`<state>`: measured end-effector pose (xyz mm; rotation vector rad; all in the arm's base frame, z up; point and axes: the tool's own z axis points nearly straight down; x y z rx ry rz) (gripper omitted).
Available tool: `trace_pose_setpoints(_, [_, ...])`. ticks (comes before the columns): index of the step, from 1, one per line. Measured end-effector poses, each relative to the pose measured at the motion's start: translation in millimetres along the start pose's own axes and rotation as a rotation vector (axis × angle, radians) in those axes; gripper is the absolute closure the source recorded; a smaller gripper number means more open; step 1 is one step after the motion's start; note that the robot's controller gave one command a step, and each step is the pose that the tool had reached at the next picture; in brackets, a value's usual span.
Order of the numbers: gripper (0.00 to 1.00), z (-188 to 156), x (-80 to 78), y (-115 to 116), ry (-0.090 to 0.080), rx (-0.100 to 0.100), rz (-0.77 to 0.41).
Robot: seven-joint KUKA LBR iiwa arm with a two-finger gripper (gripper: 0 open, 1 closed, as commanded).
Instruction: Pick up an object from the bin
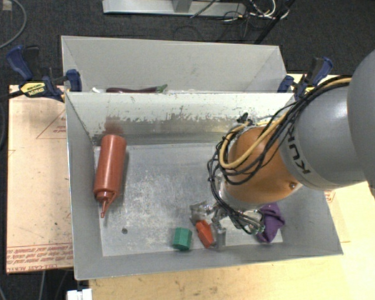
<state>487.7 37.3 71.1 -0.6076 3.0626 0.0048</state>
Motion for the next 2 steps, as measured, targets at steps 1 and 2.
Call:
trace_pose_setpoints(1, [1.00, 0.0, 0.0, 0.0, 0.000, 0.000, 0.000])
trace_pose_setpoints(2, [1.00, 0.0, 0.0, 0.1, 0.000, 0.000, -0.001])
